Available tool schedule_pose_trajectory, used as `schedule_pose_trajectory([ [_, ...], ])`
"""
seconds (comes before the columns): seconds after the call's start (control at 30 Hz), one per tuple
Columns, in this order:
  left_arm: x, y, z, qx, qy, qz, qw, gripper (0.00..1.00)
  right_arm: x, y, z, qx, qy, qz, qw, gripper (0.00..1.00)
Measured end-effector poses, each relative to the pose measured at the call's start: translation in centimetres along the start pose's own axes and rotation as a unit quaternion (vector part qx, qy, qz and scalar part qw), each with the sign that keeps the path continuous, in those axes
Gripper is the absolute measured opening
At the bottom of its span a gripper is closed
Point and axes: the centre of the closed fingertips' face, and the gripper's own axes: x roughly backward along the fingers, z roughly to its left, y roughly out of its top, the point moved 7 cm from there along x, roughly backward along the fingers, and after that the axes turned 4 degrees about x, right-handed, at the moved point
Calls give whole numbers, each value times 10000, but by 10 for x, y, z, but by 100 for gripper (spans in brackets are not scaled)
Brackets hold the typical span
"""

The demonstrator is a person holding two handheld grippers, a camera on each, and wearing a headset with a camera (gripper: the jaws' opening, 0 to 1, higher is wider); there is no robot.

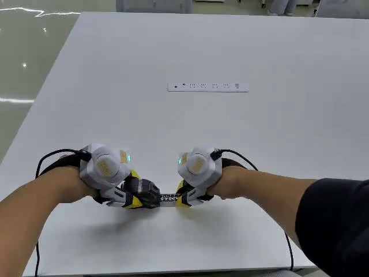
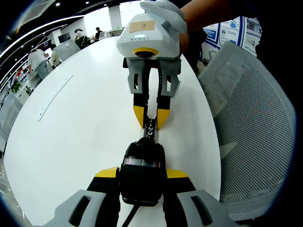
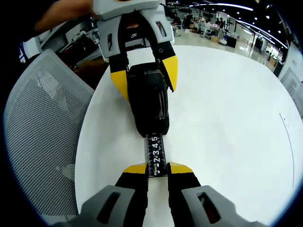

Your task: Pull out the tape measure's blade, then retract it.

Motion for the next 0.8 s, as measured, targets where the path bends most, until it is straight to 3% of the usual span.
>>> schedule_pose_trajectory([
  [0.8, -1, 0, 1, 78, -6, 18, 10000, 30, 4, -6, -1, -25, -12, 24, 10000, 10],
])
